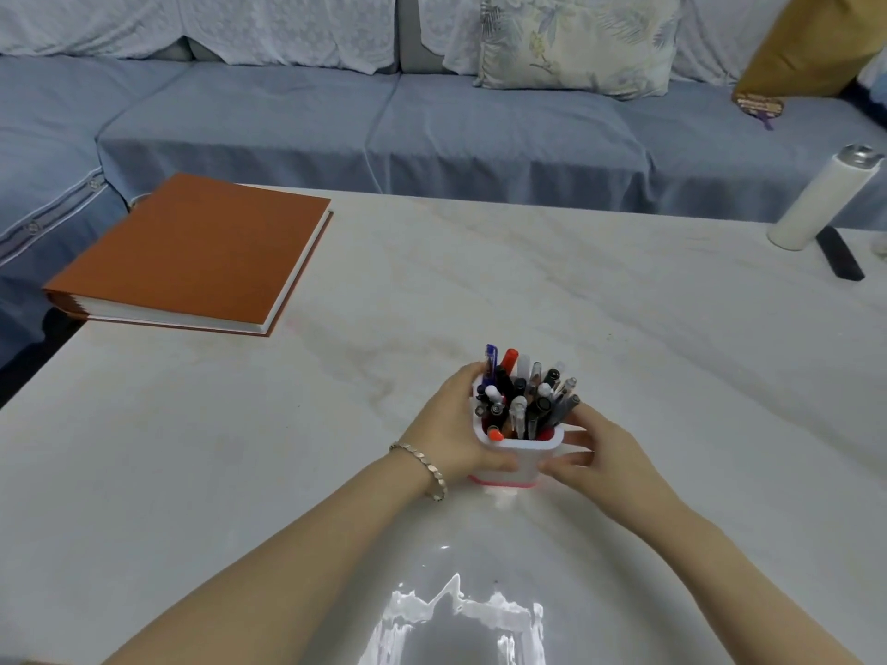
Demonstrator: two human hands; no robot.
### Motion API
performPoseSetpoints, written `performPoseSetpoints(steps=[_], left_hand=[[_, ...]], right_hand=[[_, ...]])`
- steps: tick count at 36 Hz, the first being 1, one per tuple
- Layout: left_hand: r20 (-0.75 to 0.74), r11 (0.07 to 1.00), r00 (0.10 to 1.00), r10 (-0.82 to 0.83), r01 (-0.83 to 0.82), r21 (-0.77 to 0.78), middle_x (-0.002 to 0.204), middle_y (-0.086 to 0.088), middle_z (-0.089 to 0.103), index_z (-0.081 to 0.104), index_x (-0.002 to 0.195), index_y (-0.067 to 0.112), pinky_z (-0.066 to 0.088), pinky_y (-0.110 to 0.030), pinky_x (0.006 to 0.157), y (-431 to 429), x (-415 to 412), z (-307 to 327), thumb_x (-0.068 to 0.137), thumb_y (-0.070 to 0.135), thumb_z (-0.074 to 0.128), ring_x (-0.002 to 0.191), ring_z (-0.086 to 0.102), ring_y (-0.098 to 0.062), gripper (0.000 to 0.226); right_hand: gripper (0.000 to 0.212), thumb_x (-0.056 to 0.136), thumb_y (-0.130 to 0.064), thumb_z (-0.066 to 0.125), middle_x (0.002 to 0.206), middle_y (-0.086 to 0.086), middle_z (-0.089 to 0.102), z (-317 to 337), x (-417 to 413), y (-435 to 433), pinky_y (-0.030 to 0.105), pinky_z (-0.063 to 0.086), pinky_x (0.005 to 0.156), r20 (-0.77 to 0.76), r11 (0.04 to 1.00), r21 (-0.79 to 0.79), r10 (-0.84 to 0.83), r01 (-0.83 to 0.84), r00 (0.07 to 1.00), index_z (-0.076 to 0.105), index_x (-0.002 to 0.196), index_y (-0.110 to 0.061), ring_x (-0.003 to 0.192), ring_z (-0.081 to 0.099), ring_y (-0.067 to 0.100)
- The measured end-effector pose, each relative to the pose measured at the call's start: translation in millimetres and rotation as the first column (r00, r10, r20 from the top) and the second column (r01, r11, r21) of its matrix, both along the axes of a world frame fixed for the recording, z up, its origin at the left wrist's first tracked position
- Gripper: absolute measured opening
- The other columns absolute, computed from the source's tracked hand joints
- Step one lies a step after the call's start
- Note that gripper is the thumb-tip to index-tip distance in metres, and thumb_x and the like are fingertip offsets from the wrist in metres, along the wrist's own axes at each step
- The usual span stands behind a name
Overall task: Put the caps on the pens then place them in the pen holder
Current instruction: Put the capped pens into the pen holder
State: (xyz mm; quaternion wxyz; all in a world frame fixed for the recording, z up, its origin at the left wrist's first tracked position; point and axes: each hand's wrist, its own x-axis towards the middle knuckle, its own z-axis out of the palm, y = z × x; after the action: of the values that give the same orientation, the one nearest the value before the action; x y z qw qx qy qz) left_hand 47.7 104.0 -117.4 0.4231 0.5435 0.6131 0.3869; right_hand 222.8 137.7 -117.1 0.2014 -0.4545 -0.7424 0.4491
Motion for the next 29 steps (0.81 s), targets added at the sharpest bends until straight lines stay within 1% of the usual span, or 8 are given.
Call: performPoseSetpoints(steps=[3, 5, 9, 12, 19, 22, 26, 29], left_hand=[[-0.008, 0.997, 0.997, 0.072, -0.072, 0.017, 0.090, 0.021, 0.051, 0.042, 0.121, 0.017, 0.039, 0.003, 0.059, -4.2, -19.8, 6.6, 0.052, -0.007, 0.080, 0.071, 0.052, 0.025, 0.081], [0.016, 0.989, 0.989, 0.145, -0.146, 0.012, 0.085, 0.018, 0.049, 0.041, 0.122, 0.007, 0.041, 0.002, 0.056, -5.0, -40.7, 14.3, 0.055, -0.018, 0.073, 0.063, 0.051, 0.027, 0.079], [-0.072, 0.970, 0.967, 0.243, -0.244, 0.002, 0.088, 0.013, 0.051, 0.039, 0.130, 0.009, 0.042, 0.000, 0.054, -3.8, -93.3, 28.1, 0.055, -0.015, 0.076, 0.074, 0.053, 0.007, 0.086], [-0.148, 0.960, 0.951, 0.273, -0.279, -0.019, 0.102, 0.004, 0.054, 0.041, 0.129, 0.016, 0.042, -0.009, 0.067, -1.7, -130.0, 36.5, 0.054, -0.009, 0.079, 0.092, 0.054, -0.011, 0.088], [-0.245, 0.930, 0.939, 0.243, -0.297, -0.216, 0.111, 0.003, 0.050, 0.034, 0.135, 0.016, 0.036, -0.025, 0.086, 6.6, -180.4, 39.0, 0.047, 0.000, 0.085, 0.107, 0.049, -0.016, 0.103], [-0.237, 0.926, 0.947, 0.216, -0.276, -0.259, 0.114, 0.002, 0.054, 0.035, 0.134, 0.022, 0.038, -0.028, 0.090, 7.2, -186.8, 38.6, 0.034, 0.019, 0.086, 0.114, 0.049, -0.019, 0.112], [-0.197, 0.915, 0.949, 0.245, -0.293, -0.277, 0.122, 0.001, 0.051, 0.027, 0.138, 0.019, 0.038, -0.029, 0.093, 5.7, -186.1, 34.4, 0.062, -0.005, 0.076, 0.113, 0.048, -0.020, 0.094], [-0.235, 0.897, 0.938, 0.255, -0.320, -0.305, 0.137, -0.011, 0.044, 0.007, 0.144, 0.020, 0.042, -0.038, 0.095, -2.6, -178.7, 36.5, 0.070, -0.008, 0.064, 0.117, 0.048, -0.029, 0.097]], right_hand=[[0.059, 0.075, -0.005, 0.068, 0.108, -0.016, 0.056, 4.8, -10.0, 2.8, 0.015, 0.051, 0.076, 0.073, 0.999, 0.018, 0.049, -0.050, 0.996, 0.044, 0.117, -0.038, 0.098, 0.060, 0.006], [0.056, 0.077, -0.009, 0.068, 0.110, -0.012, 0.055, 7.3, -18.6, 5.5, 0.010, 0.046, 0.075, 0.106, 0.997, 0.041, 0.064, -0.068, 0.992, 0.047, 0.125, -0.028, 0.100, 0.057, 0.007], [0.041, 0.081, -0.013, 0.063, 0.109, -0.009, 0.058, 12.5, -39.8, 9.2, 0.012, 0.045, 0.075, 0.104, 0.993, 0.098, 0.061, -0.072, 0.993, 0.053, 0.120, -0.022, 0.097, 0.057, 0.007], [0.037, 0.083, -0.016, 0.061, 0.107, -0.009, 0.059, 13.3, -52.5, 11.5, 0.015, 0.046, 0.076, 0.132, 0.992, 0.083, 0.078, -0.090, 0.988, 0.054, 0.119, -0.023, 0.095, 0.058, 0.007], [0.030, 0.085, -0.021, 0.057, 0.104, -0.007, 0.060, 10.2, -64.2, 18.7, 0.022, 0.046, 0.082, 0.303, 0.993, 0.011, 0.106, -0.114, 0.947, 0.056, 0.115, -0.023, 0.091, 0.059, 0.011], [0.027, 0.086, -0.022, 0.056, 0.102, -0.008, 0.061, 11.0, -64.4, 21.5, 0.022, 0.045, 0.083, 0.339, 0.994, -0.006, 0.106, -0.111, 0.935, 0.057, 0.113, -0.024, 0.091, 0.059, 0.011], [0.026, 0.087, -0.024, 0.055, 0.099, -0.009, 0.058, 14.5, -60.6, 22.1, 0.020, 0.044, 0.079, 0.392, 0.993, -0.019, 0.113, -0.115, 0.913, 0.057, 0.113, -0.024, 0.087, 0.056, 0.008], [0.026, 0.087, -0.026, 0.056, 0.098, -0.008, 0.057, 19.5, -54.6, 22.5, 0.018, 0.040, 0.076, 0.425, 0.989, -0.051, 0.148, -0.139, 0.893, 0.056, 0.113, -0.023, 0.086, 0.055, 0.008]])
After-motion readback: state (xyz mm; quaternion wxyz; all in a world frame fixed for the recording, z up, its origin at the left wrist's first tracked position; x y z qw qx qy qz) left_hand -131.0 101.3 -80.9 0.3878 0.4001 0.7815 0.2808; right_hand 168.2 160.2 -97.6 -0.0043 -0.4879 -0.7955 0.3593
